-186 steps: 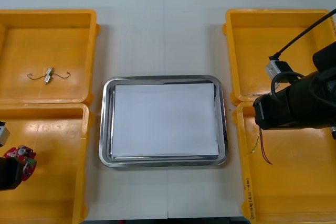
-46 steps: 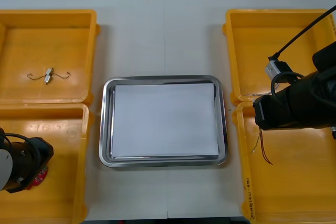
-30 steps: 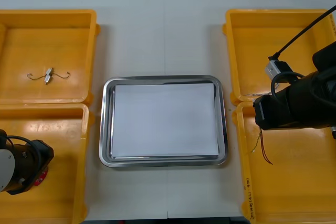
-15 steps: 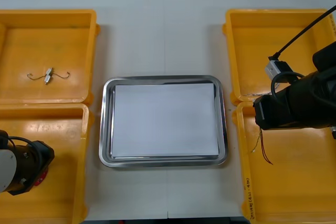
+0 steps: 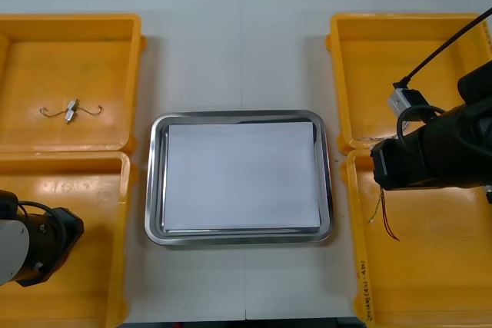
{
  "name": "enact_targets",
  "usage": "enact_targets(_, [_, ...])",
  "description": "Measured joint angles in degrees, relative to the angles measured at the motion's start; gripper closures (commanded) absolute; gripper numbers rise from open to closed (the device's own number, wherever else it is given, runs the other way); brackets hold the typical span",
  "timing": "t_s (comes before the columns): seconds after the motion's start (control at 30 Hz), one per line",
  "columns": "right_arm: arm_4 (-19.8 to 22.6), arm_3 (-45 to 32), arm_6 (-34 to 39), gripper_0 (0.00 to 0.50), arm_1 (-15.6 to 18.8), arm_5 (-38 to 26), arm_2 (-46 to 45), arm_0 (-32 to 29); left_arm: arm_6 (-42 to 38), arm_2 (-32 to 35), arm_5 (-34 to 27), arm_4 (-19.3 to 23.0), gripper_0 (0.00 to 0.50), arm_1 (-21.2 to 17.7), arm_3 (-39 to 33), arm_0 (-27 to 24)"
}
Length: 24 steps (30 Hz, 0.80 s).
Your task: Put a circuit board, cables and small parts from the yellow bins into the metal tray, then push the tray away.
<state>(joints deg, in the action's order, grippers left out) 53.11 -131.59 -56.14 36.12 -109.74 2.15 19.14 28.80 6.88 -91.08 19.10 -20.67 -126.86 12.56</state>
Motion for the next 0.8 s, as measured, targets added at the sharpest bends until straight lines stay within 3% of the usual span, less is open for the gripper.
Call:
enact_targets(0.6, [0.0,0.0,0.0,0.5,0.0,0.0,0.0,0.0,0.0,-0.03,0.0,-0.01,0.032,0.0,0.21,0.0])
enact_targets(0.8, [0.0,0.0,-0.01,0.5,0.0,0.0,0.0,0.0,0.0,-0.03,0.0,-0.03,0.074,0.0,0.24,0.0])
